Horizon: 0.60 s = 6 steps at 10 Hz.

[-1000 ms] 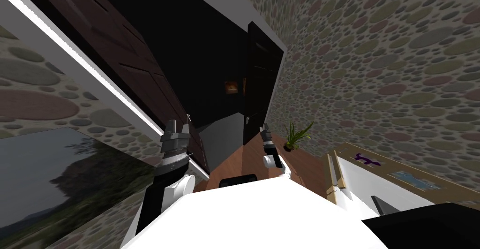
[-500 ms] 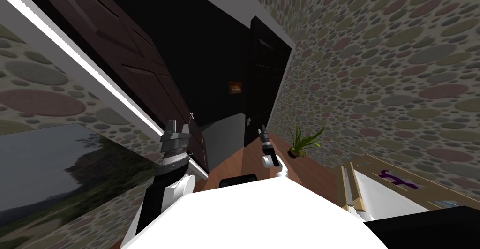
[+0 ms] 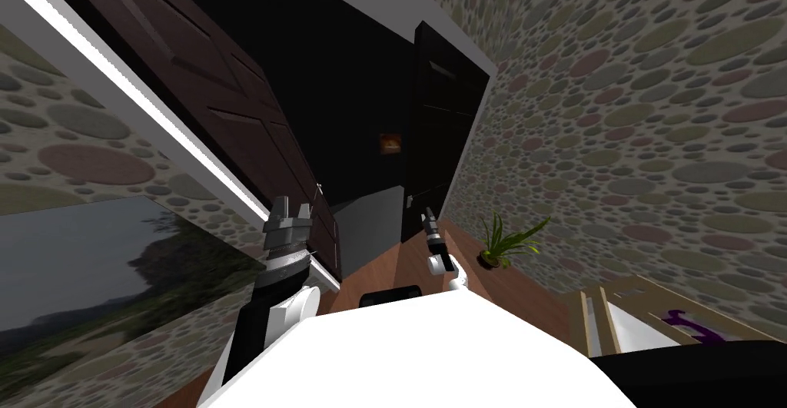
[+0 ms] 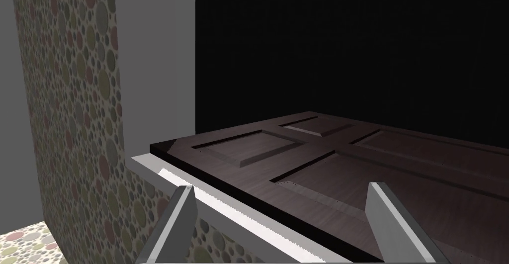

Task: Push the door open

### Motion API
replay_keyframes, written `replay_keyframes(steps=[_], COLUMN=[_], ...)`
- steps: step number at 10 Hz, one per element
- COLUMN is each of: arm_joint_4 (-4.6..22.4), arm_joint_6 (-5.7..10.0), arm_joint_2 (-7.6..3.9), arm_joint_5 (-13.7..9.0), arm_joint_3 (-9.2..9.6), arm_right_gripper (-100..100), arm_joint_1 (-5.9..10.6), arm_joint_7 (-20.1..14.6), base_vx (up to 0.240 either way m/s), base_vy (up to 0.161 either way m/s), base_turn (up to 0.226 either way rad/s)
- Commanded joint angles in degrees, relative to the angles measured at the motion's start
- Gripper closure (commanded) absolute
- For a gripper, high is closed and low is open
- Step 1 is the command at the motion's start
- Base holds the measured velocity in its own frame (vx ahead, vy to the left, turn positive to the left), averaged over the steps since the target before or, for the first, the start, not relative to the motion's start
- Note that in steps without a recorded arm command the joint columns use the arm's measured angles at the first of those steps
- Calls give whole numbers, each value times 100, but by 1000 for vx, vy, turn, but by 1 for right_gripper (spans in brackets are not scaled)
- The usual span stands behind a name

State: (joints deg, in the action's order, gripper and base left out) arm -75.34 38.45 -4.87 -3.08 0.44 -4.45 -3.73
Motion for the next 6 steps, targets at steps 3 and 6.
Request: replay_keyframes(steps=[3,6], arm_joint_4=[516,1047], arm_joint_6=[93,212], arm_joint_2=[-19,-12], arm_joint_5=[-1,3], arm_joint_3=[1,6], arm_right_gripper=[-100,-100], arm_joint_1=[204,436], arm_joint_7=[17,46], base_vx=[50,32], base_vy=[-122,-95], base_turn=[132,132])
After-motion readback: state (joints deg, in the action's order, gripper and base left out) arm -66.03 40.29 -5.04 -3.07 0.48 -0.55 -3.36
